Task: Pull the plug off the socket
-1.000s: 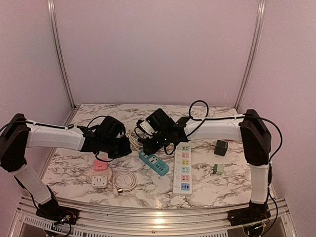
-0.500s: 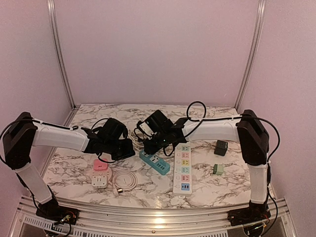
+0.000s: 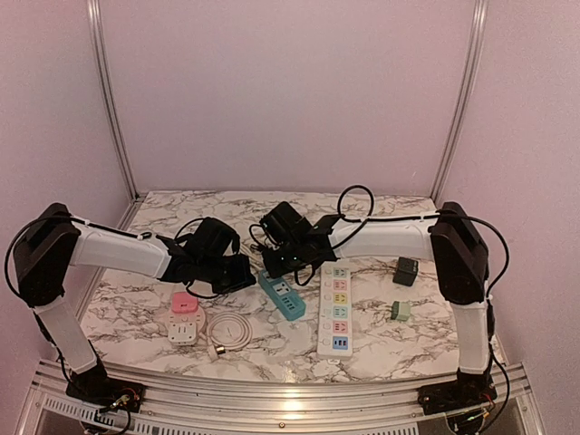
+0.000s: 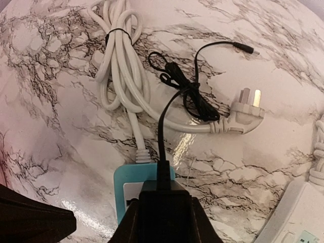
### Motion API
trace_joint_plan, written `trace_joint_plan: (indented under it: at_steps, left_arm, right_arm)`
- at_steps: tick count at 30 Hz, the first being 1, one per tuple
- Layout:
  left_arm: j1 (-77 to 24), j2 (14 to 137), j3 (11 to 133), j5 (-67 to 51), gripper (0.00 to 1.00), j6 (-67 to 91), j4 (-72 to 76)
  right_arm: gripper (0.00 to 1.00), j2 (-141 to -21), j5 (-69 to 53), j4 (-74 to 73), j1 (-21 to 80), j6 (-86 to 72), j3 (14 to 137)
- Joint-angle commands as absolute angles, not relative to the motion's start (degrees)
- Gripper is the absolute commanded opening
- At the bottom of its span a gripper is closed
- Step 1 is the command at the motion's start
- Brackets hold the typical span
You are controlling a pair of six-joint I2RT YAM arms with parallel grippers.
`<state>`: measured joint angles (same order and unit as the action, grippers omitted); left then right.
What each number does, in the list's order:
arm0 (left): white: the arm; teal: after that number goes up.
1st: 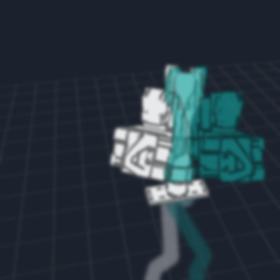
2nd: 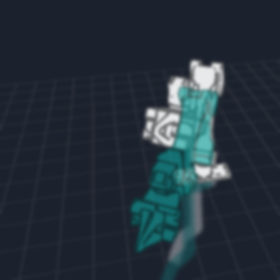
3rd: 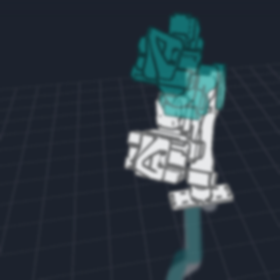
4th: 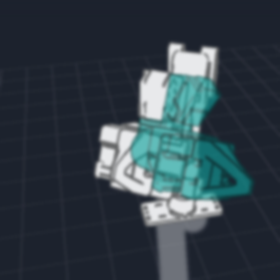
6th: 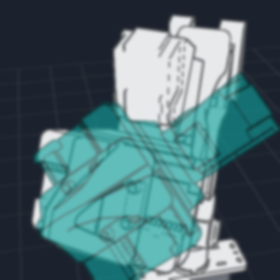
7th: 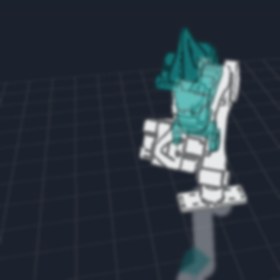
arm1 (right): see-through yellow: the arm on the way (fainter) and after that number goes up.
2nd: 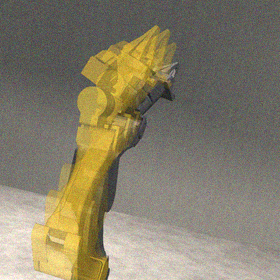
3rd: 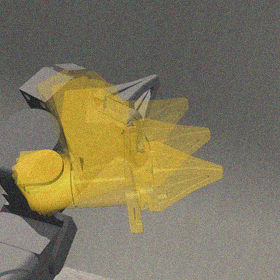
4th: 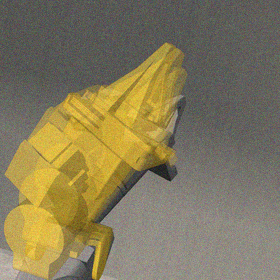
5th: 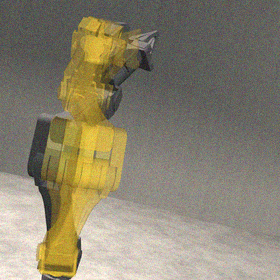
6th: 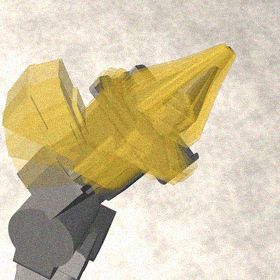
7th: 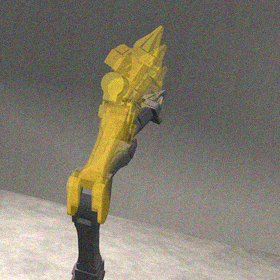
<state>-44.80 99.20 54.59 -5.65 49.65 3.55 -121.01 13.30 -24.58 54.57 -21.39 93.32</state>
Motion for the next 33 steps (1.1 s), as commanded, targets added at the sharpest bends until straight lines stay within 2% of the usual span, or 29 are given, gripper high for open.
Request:
trace_joint_plan:
  at_steps: [1,33]
  left_arm:
    - [-45.2,100.3,55.5,-7.1,0.00,49.8,6.8]
    - [-47.6,107.2,55.6,-6.2,0.00,53.7,10.6]
  right_arm:
    - [0.00,-122.5,15.0,-24.4,55.1,-27.6,97.0]
    - [0.01,-121.6,14.4,-23.6,56.3,-29.3,96.4]
